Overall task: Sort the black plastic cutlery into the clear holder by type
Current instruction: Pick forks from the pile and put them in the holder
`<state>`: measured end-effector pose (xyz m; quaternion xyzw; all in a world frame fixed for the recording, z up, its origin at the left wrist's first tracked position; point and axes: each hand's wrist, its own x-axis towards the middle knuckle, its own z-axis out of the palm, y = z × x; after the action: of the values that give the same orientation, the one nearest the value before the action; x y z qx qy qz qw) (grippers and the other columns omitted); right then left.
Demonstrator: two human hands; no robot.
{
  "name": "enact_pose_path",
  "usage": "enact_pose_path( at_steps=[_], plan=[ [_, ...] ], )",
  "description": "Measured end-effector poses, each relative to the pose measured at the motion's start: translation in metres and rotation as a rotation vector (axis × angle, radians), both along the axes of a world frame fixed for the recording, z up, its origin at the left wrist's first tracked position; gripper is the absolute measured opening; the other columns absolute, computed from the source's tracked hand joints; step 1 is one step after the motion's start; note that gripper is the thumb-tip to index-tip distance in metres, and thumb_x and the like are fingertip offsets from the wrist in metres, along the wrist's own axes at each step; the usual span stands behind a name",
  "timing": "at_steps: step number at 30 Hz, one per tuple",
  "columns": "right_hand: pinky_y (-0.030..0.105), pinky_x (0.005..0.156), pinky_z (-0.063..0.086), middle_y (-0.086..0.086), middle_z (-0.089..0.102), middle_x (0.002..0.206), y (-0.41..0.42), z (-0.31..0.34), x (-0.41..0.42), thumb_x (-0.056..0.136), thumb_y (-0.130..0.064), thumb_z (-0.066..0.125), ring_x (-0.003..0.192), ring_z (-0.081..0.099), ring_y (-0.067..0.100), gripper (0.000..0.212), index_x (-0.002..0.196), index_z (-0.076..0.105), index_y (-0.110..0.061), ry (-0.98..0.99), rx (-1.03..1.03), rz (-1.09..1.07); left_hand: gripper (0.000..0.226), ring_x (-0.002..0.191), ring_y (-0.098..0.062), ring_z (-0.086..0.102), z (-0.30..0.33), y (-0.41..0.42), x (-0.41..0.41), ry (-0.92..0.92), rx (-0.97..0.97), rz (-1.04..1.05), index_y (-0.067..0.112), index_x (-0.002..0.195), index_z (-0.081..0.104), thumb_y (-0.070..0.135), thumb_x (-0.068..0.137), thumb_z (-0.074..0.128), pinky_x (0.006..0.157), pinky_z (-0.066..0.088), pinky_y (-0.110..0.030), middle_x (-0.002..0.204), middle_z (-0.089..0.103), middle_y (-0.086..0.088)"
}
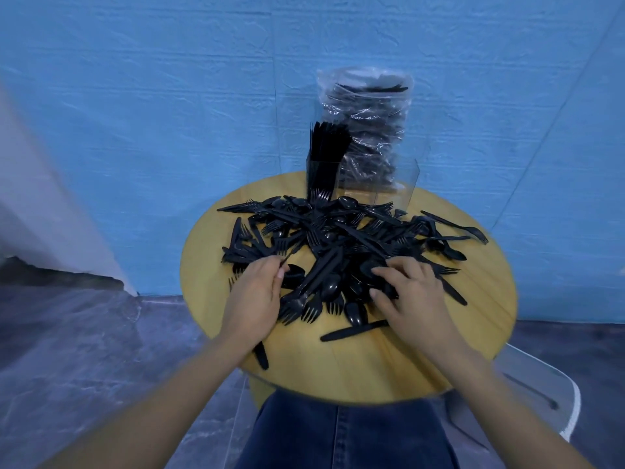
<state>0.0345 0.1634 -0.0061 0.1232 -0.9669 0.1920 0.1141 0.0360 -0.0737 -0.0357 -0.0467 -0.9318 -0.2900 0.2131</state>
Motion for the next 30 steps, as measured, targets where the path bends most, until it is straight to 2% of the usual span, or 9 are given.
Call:
enact_pose_path(
  at_steps=[7, 10, 13, 15, 17, 20, 25, 27, 30],
  plan=[
    [0.033, 0.112, 0.016, -0.008, 0.024, 0.152, -0.022, -0.008, -0.001, 0.100, -0.039, 0.036, 0.139, 0.018, 0.016, 0.049, 0.147, 0.028, -0.028, -0.084, 0.079, 0.104, 0.026, 0.084, -0.021, 0.057, -0.002, 0.036, -0.025, 0.069, 0.081, 0.120, 0.007, 0.093, 0.059, 0.017, 0.100, 0.036, 0.073, 0.047, -0.036, 0.089, 0.062, -0.005],
    [0.036, 0.114, 0.018, -0.009, 0.029, 0.152, -0.026, -0.007, -0.009, 0.100, -0.031, 0.040, 0.140, 0.020, 0.017, 0.044, 0.144, 0.037, -0.024, -0.059, -0.036, 0.196, 0.027, 0.090, -0.019, 0.058, -0.001, 0.042, -0.025, 0.147, 0.183, 0.089, 0.008, 0.099, 0.061, 0.018, 0.101, 0.036, 0.082, 0.049, -0.042, 0.098, 0.064, -0.003],
    [0.037, 0.108, 0.030, -0.004, 0.051, 0.136, -0.012, -0.010, -0.010, 0.098, -0.017, 0.046, 0.128, 0.039, 0.019, 0.033, 0.129, 0.057, -0.016, 0.077, -0.195, 0.130, 0.035, 0.100, -0.005, 0.053, 0.003, 0.044, -0.020, 0.205, 0.208, -0.004, 0.011, 0.111, 0.061, 0.027, 0.101, 0.032, 0.098, 0.043, -0.045, 0.107, 0.059, 0.011],
    [0.038, 0.100, 0.038, -0.002, 0.061, 0.121, 0.003, -0.016, -0.006, 0.094, -0.008, 0.050, 0.117, 0.048, 0.021, 0.028, 0.116, 0.065, -0.014, 0.135, -0.249, 0.018, 0.042, 0.104, 0.004, 0.050, 0.006, 0.048, -0.016, 0.179, 0.179, -0.077, 0.014, 0.115, 0.061, 0.033, 0.100, 0.028, 0.110, 0.031, -0.039, 0.112, 0.058, 0.016],
    [0.038, 0.094, 0.041, -0.003, 0.062, 0.114, 0.015, -0.024, -0.003, 0.092, -0.005, 0.051, 0.110, 0.050, 0.021, 0.027, 0.111, 0.068, -0.016, 0.132, -0.254, -0.090, 0.040, 0.106, 0.009, 0.046, 0.007, 0.052, -0.014, 0.126, 0.118, -0.144, 0.014, 0.115, 0.061, 0.033, 0.101, 0.029, 0.112, 0.026, -0.031, 0.115, 0.060, 0.015],
    [0.032, 0.097, 0.036, -0.004, 0.060, 0.119, 0.019, -0.029, 0.001, 0.096, -0.015, 0.049, 0.113, 0.046, 0.019, 0.027, 0.118, 0.064, -0.017, 0.054, -0.194, -0.082, 0.033, 0.106, -0.002, 0.053, 0.007, 0.054, -0.014, 0.039, 0.011, -0.173, 0.011, 0.115, 0.061, 0.024, 0.102, 0.033, 0.106, 0.035, -0.031, 0.116, 0.064, 0.007],
    [0.013, 0.104, 0.017, -0.008, 0.042, 0.144, 0.005, -0.024, -0.001, 0.101, -0.025, 0.039, 0.134, 0.029, 0.010, 0.041, 0.141, 0.043, -0.017, -0.100, -0.156, 0.198, 0.031, 0.099, -0.013, 0.062, 0.006, 0.054, -0.015, 0.046, -0.008, -0.124, 0.011, 0.109, 0.059, 0.025, 0.101, 0.032, 0.090, 0.047, -0.035, 0.108, 0.068, 0.004],
    [0.012, 0.103, 0.020, -0.005, 0.047, 0.140, 0.004, -0.022, -0.004, 0.101, -0.019, 0.041, 0.132, 0.035, 0.011, 0.037, 0.136, 0.049, -0.015, -0.082, -0.227, 0.224, 0.031, 0.097, -0.012, 0.063, 0.007, 0.054, -0.015, 0.046, 0.022, -0.107, 0.012, 0.108, 0.059, 0.025, 0.100, 0.032, 0.083, 0.049, -0.032, 0.107, 0.068, 0.005],
    [0.014, 0.094, 0.029, -0.003, 0.061, 0.120, 0.016, -0.021, -0.011, 0.097, -0.011, 0.046, 0.114, 0.048, 0.011, 0.029, 0.120, 0.064, -0.013, 0.044, -0.356, 0.086, 0.027, 0.098, -0.009, 0.061, 0.008, 0.054, -0.017, 0.053, 0.065, -0.100, 0.012, 0.108, 0.059, 0.020, 0.100, 0.035, 0.077, 0.045, -0.024, 0.108, 0.067, 0.005]
  ],
)
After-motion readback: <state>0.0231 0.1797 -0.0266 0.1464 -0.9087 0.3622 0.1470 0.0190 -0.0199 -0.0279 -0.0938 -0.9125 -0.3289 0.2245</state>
